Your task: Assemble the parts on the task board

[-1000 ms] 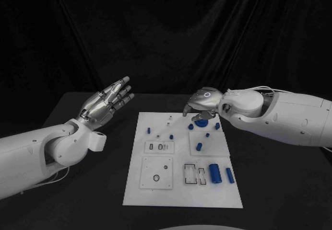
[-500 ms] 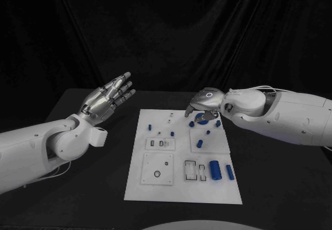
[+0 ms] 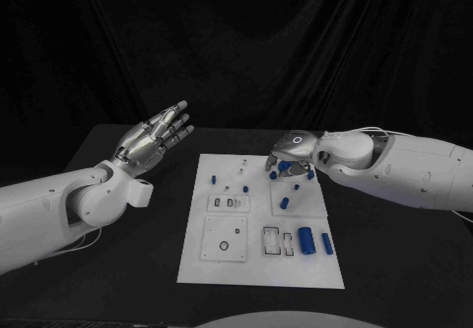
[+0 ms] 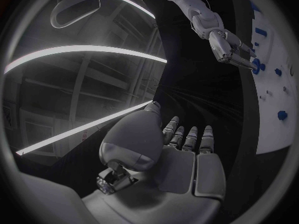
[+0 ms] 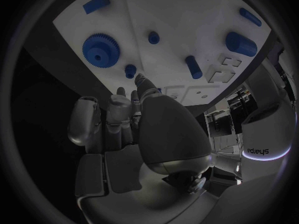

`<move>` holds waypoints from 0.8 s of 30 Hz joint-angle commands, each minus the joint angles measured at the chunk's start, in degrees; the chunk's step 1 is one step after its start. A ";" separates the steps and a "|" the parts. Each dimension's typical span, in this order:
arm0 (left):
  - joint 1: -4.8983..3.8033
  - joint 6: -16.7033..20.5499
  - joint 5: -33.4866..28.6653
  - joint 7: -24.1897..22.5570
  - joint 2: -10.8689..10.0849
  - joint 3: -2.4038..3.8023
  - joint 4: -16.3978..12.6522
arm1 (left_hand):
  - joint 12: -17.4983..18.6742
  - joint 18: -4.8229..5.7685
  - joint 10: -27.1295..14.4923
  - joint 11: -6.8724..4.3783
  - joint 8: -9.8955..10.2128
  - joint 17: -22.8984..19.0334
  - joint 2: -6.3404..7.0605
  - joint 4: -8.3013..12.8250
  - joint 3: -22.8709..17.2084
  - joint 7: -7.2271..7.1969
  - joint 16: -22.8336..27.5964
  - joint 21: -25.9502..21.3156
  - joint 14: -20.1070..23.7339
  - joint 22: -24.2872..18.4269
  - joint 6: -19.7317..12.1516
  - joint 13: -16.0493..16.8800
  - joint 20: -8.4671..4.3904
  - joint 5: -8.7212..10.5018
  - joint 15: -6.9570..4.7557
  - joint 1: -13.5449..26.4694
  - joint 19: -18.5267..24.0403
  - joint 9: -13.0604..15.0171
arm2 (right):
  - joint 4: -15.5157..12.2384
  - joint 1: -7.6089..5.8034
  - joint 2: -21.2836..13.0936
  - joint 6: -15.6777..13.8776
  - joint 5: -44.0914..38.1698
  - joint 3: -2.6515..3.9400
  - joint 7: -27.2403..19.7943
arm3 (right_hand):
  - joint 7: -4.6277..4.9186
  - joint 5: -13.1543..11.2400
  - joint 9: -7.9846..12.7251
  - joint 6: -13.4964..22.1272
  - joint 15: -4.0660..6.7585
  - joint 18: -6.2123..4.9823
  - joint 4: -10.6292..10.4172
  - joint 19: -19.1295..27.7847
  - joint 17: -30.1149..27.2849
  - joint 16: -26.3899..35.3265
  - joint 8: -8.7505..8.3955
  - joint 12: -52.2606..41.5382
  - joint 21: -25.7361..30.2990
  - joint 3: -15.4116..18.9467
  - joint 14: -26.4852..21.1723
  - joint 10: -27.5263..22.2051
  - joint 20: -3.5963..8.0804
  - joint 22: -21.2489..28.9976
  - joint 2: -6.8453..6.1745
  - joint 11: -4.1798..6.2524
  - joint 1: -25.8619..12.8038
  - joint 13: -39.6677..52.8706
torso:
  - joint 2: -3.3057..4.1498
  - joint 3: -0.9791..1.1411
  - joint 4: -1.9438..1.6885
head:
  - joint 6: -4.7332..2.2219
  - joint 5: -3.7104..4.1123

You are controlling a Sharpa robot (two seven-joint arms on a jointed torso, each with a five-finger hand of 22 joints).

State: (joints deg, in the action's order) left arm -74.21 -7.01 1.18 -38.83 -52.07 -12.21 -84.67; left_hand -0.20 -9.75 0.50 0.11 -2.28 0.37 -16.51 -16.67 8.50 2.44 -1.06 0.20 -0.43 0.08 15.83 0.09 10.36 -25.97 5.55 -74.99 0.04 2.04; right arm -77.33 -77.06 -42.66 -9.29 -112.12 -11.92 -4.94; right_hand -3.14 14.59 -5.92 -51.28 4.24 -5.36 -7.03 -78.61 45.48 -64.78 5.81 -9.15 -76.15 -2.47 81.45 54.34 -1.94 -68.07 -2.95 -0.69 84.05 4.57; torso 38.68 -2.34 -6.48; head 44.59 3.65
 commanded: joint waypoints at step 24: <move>-0.13 -1.37 0.06 -2.33 -0.15 0.05 0.01 | 0.06 1.01 -0.10 0.62 -0.24 0.03 -0.11 -0.02 -0.24 0.24 -0.14 -0.20 -0.07 -0.08 0.44 0.06 0.44 -0.19 0.58 -0.85 -0.04 0.04 | 6.74 2.58 3.60 -3.51 -0.63 0.04 -2.98 | 0.37 1.37 -0.50 -0.99 0.15 0.46 0.37 0.18 1.69 -1.53 0.35 -0.66 -0.39 -3.31 0.11 1.33 -0.10 -0.65 -0.27 -0.01 1.30 0.25 | -0.46 -0.25 0.01 | 0.41 -0.40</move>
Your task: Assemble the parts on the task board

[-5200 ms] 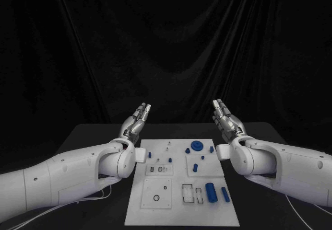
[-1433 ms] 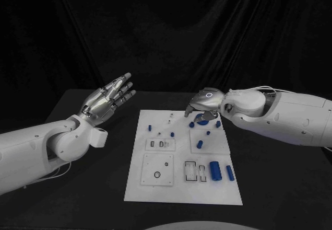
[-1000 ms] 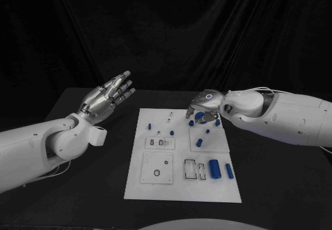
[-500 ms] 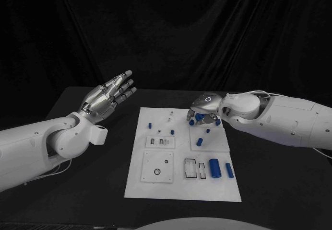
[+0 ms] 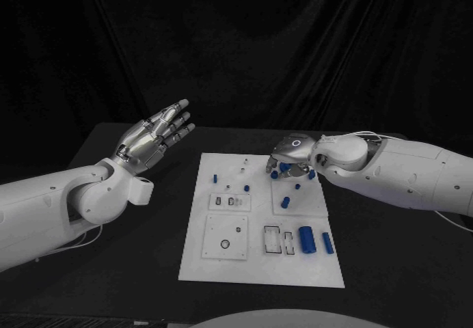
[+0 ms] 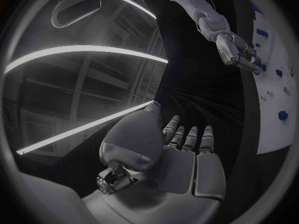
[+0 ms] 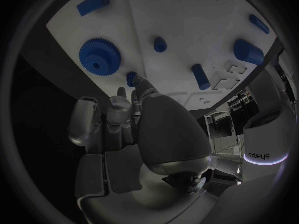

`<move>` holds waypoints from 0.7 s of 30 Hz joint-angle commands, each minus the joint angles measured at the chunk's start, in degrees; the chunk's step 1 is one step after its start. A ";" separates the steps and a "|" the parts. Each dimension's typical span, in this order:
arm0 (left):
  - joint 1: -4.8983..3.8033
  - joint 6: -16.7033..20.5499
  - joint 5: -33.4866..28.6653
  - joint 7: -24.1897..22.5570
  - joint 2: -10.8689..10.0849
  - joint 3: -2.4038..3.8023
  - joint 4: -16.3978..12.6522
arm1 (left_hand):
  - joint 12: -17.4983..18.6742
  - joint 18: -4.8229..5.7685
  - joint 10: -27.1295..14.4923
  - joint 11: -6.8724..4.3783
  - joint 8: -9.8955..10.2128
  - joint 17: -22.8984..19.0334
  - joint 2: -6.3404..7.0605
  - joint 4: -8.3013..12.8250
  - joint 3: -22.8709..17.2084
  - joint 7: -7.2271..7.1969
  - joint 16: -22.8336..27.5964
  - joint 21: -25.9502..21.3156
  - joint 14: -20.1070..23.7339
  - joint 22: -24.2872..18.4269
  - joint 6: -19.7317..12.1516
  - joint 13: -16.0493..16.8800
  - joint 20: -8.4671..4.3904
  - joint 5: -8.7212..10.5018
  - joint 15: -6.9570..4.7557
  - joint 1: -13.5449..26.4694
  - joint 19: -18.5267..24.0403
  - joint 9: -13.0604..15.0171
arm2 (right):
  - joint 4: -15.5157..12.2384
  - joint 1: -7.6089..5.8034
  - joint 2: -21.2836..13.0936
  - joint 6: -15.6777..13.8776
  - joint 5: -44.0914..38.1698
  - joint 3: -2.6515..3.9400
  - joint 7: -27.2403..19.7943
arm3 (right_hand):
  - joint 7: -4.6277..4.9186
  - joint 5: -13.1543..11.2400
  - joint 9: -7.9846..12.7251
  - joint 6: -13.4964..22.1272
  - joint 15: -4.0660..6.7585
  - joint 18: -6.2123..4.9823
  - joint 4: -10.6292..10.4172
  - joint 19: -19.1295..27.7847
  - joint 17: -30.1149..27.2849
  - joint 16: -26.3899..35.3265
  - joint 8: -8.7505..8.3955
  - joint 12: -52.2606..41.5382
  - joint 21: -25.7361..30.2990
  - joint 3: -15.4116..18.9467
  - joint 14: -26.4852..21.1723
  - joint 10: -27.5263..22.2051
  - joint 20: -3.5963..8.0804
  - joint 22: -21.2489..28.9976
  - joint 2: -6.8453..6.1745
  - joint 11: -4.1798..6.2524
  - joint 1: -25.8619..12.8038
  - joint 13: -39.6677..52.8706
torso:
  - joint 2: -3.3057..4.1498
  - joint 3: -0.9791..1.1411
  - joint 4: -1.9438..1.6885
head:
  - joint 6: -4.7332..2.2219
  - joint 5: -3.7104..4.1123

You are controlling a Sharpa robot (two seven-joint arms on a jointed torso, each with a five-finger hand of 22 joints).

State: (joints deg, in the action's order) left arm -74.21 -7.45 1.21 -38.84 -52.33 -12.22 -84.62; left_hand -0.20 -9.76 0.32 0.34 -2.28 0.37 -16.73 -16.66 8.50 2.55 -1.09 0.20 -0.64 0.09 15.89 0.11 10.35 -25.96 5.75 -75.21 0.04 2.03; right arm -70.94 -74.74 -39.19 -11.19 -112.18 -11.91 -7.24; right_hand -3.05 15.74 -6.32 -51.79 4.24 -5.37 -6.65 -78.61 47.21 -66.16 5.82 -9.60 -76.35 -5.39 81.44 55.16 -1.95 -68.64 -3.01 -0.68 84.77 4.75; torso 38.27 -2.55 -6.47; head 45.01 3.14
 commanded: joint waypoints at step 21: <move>-0.08 -1.61 0.02 -1.50 0.23 0.05 0.37 | 0.04 0.77 0.16 0.67 -0.28 0.04 0.23 0.46 -1.20 0.37 -0.17 -0.20 0.19 -0.09 0.43 0.06 0.83 -2.69 0.51 -2.58 -0.04 0.04 | 4.63 2.18 1.91 -4.67 -0.57 0.04 -2.86 | 3.25 0.58 -3.53 -6.21 1.09 0.34 0.12 0.97 -0.55 0.15 3.47 -1.32 0.47 -5.99 -0.76 4.40 0.74 -0.21 -1.35 1.68 1.28 0.18 | -0.17 -0.17 0.02 | 0.21 -0.28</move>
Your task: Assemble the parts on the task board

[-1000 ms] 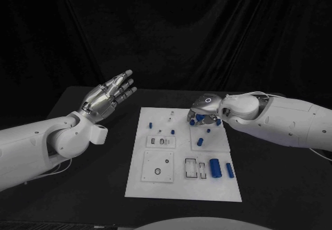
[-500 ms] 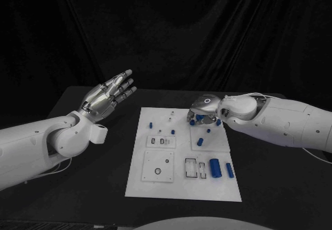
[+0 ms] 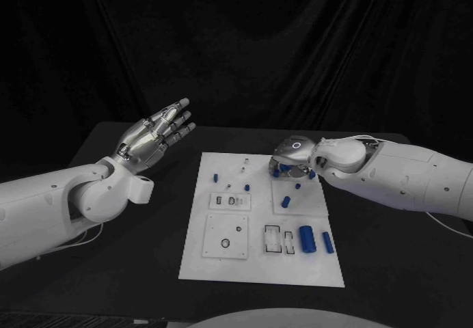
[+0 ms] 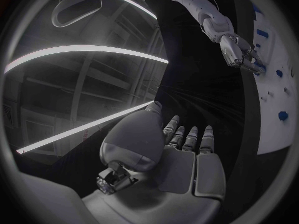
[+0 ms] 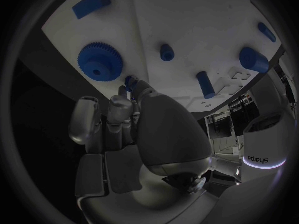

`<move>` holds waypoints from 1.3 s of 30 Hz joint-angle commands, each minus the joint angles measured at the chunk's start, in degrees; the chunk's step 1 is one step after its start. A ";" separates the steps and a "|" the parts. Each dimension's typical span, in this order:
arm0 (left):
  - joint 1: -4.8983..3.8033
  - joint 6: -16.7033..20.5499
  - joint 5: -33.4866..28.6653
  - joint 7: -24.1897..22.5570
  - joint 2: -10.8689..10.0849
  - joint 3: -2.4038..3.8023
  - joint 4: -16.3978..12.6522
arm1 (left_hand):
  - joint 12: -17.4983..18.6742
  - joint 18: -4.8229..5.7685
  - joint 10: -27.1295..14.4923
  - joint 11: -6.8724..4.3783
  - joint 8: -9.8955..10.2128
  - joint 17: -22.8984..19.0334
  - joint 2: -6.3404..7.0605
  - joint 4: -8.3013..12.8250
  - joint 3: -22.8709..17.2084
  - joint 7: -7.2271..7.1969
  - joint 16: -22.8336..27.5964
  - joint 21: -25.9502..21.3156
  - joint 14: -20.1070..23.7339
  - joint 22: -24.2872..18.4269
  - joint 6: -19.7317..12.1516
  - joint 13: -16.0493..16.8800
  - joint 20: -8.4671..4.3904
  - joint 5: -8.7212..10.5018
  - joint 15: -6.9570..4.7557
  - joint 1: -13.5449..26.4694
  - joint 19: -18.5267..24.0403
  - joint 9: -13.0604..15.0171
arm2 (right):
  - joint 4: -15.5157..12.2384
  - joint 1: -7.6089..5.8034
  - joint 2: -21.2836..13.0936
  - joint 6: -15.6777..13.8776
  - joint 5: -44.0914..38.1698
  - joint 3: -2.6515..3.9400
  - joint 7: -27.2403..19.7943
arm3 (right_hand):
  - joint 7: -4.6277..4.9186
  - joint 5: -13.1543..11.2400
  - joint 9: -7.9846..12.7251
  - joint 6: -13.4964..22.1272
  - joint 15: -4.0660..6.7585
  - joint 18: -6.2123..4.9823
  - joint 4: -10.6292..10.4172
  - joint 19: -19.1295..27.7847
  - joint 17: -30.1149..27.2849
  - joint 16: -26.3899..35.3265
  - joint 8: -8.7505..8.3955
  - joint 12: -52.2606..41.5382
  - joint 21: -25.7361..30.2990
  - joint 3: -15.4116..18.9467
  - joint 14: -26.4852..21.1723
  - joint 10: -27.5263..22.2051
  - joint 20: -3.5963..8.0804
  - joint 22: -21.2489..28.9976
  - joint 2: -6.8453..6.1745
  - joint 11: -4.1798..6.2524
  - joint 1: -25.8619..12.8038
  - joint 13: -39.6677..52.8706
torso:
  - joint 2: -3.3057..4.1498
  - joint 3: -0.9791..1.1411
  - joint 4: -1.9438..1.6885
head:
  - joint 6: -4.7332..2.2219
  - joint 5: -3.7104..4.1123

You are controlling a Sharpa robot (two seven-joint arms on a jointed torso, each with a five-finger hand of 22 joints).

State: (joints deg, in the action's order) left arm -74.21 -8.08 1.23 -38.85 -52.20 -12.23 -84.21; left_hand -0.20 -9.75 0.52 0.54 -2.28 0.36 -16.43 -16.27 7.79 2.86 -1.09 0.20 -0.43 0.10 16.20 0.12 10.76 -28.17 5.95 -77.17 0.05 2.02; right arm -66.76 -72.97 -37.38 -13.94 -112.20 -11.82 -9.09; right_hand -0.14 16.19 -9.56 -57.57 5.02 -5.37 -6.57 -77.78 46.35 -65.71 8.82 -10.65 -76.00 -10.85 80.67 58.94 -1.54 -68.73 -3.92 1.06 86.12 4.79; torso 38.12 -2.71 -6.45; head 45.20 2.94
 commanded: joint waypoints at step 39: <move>-0.06 -0.22 0.00 -2.72 -1.40 0.07 -1.56 | 0.03 -0.39 0.00 0.93 -0.35 -0.36 0.51 -0.30 0.45 0.31 1.09 -0.20 0.43 -0.10 0.26 0.06 -0.47 0.00 -2.39 -1.50 -0.05 0.06 | -0.93 -6.67 3.42 -2.80 3.52 -0.04 0.62 | 2.28 0.24 -4.33 -0.62 0.14 0.66 1.57 -0.45 2.68 -1.87 3.58 -2.36 -0.60 -2.94 0.62 4.51 0.31 -1.98 -0.88 -0.48 -0.09 1.39 | 0.43 -0.43 -0.45 | -1.42 -2.00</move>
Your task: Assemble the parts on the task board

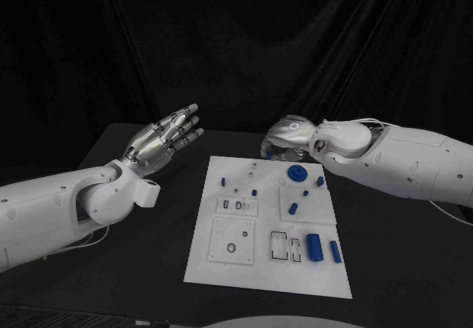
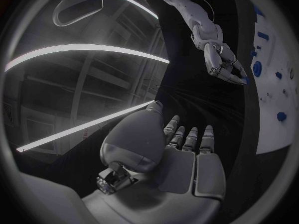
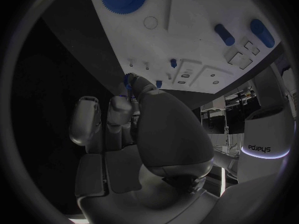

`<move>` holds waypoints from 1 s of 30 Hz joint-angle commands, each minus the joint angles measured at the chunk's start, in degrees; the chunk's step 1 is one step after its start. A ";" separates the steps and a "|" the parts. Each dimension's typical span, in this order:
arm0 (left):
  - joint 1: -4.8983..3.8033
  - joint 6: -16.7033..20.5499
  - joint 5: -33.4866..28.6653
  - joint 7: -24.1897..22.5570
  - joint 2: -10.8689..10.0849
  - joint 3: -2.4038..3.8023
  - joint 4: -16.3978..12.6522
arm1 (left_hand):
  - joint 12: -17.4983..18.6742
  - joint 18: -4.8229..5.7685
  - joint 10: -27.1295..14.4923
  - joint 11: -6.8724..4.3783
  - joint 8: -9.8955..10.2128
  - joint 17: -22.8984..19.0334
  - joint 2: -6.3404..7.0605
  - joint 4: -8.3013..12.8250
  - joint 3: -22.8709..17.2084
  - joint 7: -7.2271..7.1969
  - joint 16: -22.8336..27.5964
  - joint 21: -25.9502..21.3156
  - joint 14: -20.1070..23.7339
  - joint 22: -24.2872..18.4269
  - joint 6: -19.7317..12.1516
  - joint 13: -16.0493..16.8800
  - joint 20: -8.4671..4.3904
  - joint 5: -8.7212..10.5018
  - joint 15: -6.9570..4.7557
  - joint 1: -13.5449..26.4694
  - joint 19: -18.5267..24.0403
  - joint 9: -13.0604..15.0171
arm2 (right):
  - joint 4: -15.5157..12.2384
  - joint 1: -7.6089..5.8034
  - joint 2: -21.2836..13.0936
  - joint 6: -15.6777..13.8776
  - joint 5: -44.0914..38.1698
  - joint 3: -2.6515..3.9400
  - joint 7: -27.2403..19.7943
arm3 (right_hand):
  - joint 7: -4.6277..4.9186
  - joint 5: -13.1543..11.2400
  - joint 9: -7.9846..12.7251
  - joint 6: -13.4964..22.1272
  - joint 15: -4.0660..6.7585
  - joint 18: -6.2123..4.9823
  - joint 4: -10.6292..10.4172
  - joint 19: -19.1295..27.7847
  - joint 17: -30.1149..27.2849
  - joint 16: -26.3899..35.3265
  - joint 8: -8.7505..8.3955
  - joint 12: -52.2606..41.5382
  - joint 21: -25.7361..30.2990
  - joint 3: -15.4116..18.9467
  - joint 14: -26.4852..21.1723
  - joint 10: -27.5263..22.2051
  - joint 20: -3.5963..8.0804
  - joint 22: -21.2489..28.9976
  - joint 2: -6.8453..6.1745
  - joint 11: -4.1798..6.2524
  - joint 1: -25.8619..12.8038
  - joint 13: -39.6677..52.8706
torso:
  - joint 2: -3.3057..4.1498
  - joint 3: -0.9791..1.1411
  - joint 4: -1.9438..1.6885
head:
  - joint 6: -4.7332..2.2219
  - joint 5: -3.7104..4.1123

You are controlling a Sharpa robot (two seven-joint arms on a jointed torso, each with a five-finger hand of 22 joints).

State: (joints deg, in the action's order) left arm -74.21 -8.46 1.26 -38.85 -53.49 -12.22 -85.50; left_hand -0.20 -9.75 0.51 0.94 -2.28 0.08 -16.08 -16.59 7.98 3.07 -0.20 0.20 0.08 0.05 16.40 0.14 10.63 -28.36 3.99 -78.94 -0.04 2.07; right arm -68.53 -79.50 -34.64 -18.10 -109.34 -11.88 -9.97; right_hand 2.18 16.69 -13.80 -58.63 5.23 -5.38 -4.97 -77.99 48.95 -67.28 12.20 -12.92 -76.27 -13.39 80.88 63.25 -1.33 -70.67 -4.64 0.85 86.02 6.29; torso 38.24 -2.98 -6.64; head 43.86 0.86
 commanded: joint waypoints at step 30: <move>-0.06 -0.75 -0.02 -3.32 0.49 0.06 0.63 | 0.03 -0.49 0.03 0.56 -0.37 -0.08 -0.06 0.08 0.27 0.15 0.20 -0.20 -0.08 -0.05 0.09 0.04 -0.46 -0.08 -0.42 0.18 0.04 0.01 | 8.73 2.01 6.31 3.37 0.72 0.03 1.07 | 0.26 -0.87 -0.53 2.29 -0.44 0.64 0.19 0.09 -0.04 -0.21 -0.34 0.37 -0.09 -1.30 -0.09 -0.47 -0.23 -0.10 -0.22 -0.61 -0.09 -0.06 | 2.24 -0.38 -1.57 | -1.50 1.51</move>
State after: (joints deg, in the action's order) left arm -74.21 -8.50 1.26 -38.86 -53.14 -12.23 -84.82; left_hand -0.20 -9.75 0.69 1.14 -2.27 0.07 -16.09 -16.58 7.97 3.07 -0.20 0.20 0.08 0.06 16.39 0.15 10.64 -28.39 3.99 -78.94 -0.04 2.05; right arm -59.90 -77.63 -28.36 -15.21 -108.54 -11.90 -9.82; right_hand 2.49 16.09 -14.29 -56.68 5.22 -5.38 -4.74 -77.99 48.91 -67.27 12.20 -12.59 -76.26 -14.25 80.88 62.81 -1.33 -70.72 -4.65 0.43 86.02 6.17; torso 40.52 -3.35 -8.16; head 42.17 2.47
